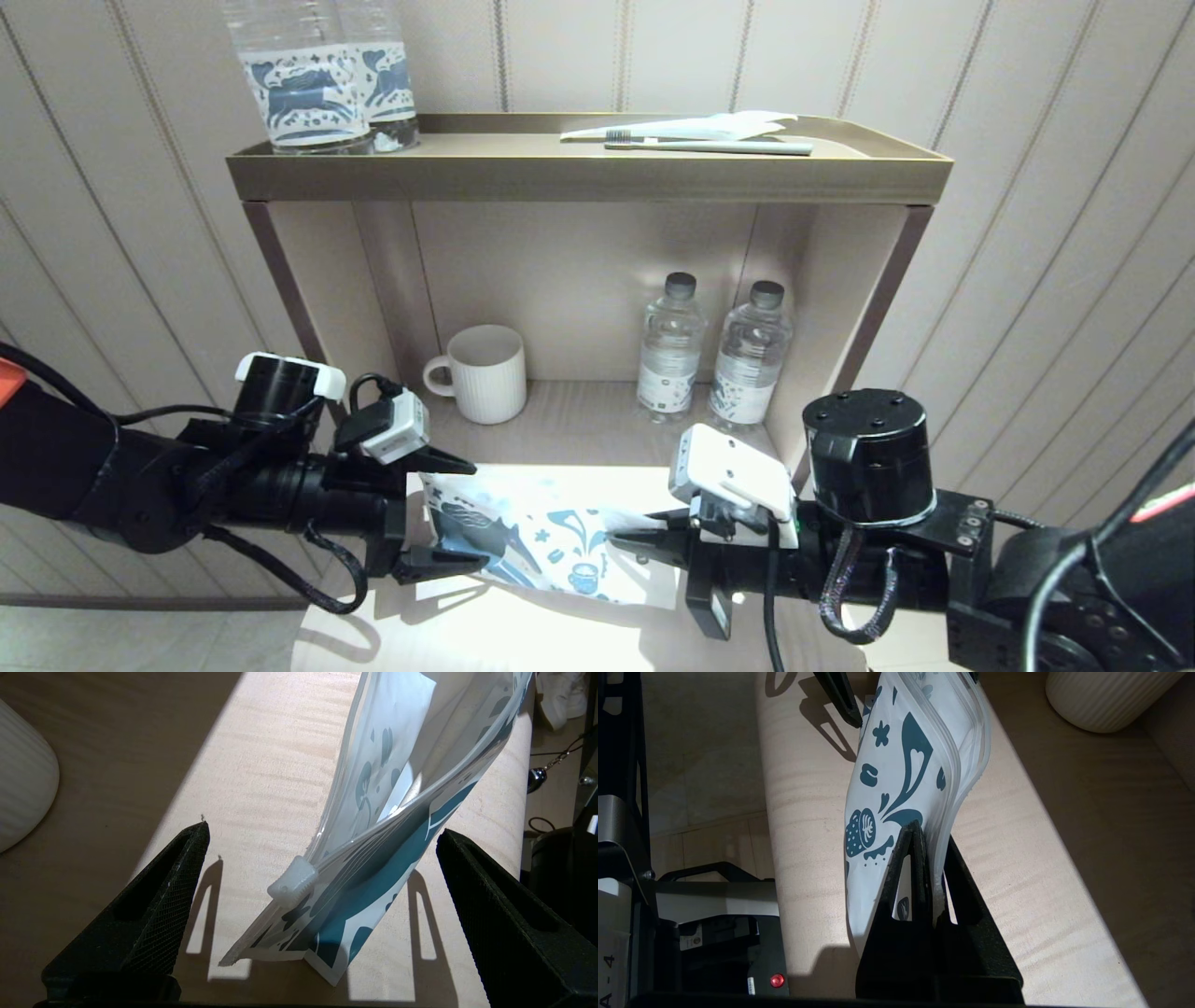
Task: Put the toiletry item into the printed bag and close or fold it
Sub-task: Hand it to the other hand
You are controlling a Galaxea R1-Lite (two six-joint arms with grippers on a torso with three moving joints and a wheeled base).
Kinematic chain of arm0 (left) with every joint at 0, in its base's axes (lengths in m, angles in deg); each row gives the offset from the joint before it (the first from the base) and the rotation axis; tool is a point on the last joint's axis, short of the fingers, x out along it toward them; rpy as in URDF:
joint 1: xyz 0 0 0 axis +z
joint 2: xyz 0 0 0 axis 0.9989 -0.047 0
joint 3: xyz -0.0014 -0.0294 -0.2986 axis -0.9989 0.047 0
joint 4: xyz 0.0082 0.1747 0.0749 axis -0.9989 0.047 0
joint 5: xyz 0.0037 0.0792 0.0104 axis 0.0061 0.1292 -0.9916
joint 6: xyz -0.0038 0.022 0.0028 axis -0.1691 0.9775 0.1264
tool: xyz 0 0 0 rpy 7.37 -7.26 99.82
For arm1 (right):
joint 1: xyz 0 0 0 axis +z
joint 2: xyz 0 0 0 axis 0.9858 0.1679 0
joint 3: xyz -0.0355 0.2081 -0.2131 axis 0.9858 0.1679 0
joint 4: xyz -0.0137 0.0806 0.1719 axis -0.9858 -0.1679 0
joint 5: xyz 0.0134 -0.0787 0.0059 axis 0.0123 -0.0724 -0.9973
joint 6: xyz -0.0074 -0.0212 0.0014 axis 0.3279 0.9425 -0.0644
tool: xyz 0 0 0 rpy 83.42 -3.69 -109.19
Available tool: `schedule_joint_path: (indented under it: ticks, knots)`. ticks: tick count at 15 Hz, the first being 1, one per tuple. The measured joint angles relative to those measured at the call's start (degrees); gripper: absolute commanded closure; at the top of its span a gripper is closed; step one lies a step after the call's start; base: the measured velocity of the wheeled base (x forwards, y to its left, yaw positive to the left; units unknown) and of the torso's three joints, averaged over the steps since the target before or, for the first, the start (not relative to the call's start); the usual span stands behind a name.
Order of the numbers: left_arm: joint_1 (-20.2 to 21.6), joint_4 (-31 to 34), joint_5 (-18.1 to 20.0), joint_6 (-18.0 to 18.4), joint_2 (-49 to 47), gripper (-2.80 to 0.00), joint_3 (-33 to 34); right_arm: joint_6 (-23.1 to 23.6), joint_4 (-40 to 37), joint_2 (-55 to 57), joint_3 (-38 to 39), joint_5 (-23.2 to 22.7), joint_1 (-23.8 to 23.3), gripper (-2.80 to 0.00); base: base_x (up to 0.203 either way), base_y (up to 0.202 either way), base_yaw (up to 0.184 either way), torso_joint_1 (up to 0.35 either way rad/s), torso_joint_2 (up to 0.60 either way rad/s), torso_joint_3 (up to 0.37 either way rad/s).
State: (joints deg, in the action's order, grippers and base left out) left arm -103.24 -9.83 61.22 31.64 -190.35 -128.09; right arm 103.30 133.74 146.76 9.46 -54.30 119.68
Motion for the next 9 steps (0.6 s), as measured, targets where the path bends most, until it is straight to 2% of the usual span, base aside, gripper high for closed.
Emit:
schedule_joint_path:
  ticks: [9]
  knots:
    - [-0.3,-0.1,0.1,0.0,0.4,-2.8,0.4,0.1,0.1,-0.1,0.2,0.0,0.0,0.0,0.0,0.0,0.0,0.0,0.0,0.0]
